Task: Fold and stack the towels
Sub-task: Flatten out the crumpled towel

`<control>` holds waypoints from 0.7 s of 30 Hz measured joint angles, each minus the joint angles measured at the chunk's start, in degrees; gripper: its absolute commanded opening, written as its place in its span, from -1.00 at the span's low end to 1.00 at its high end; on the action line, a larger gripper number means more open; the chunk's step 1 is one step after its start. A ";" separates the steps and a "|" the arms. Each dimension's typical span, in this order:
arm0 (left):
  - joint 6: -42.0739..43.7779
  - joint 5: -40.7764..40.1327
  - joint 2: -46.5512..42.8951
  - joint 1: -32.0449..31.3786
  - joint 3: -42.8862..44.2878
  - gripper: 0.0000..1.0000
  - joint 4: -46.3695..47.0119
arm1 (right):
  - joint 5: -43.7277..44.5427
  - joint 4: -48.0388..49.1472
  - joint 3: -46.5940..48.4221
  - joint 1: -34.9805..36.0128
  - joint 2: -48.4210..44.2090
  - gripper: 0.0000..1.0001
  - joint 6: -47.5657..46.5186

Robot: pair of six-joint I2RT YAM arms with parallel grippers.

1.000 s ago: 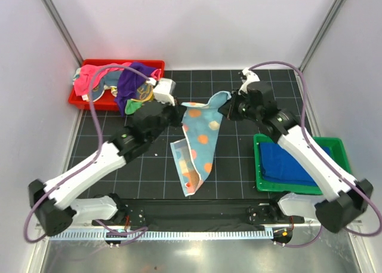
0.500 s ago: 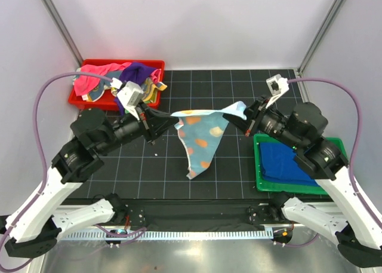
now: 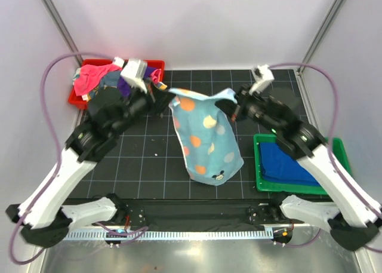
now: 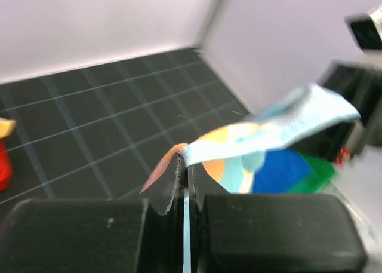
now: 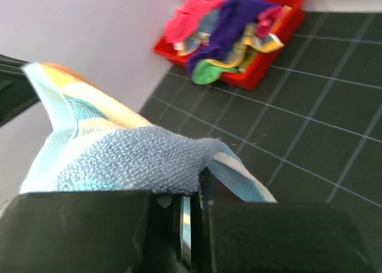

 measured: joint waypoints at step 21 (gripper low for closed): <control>-10.51 9.90 71.19 29.22 31.10 0.32 6.34 | 5.73 0.68 35.47 -17.57 76.22 0.38 -1.49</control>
